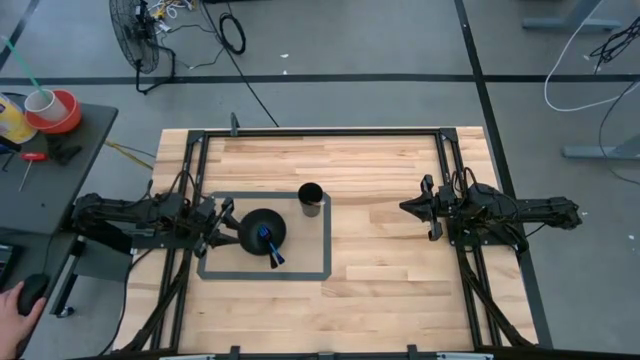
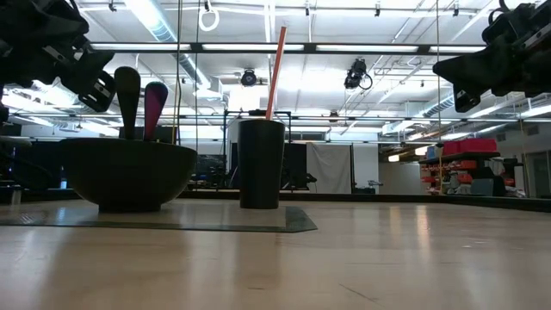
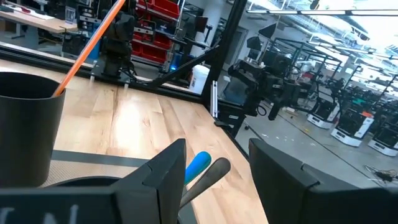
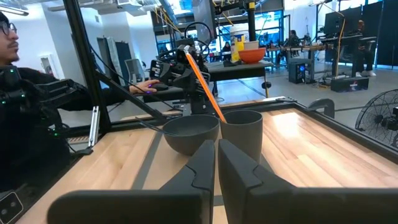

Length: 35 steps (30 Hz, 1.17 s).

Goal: Pick & Place Utensil
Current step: Return to Home Position

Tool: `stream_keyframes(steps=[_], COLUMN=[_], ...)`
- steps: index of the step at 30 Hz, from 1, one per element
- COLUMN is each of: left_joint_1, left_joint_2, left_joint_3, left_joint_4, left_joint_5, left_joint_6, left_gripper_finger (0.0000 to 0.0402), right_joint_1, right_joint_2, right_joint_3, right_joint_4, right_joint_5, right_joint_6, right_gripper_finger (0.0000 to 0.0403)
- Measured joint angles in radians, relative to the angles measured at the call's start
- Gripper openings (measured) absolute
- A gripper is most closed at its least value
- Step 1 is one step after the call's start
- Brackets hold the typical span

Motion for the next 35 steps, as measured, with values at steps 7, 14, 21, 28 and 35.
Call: stream_keyframes(steps=[7, 14, 21, 28, 35], left_joint_1=[0.0, 0.0, 0.0, 0.0, 0.0], left_joint_2=[0.0, 0.0, 0.0, 0.0, 0.0], left_joint_3=[0.002, 0.003, 0.005, 0.006, 0.007], left_joint_4=[0.024, 0.02, 0.02, 0.015, 0.015], left_joint_5=[0.13, 0.038, -0.089, -0.116, -0.117], left_joint_6=[-0.057, -0.059, -0.06, -0.06, -0.06], left_gripper_finger=[0.0181, 0.0181, 0.0181, 0.0181, 0.0181], right_joint_1=[0.0, 0.0, 0.0, 0.0, 0.0], right_joint_2=[0.0, 0.0, 0.0, 0.0, 0.0], right_joint_3=[0.0, 0.0, 0.0, 0.0, 0.0], right_joint_4=[0.0, 0.0, 0.0, 0.0, 0.0], right_joint_5=[0.0, 0.0, 0.0, 0.0, 0.0], right_joint_6=[0.0, 0.0, 0.0, 0.0, 0.0], right_gripper_finger=[0.0023, 0.0023, 0.0023, 0.0023, 0.0023])
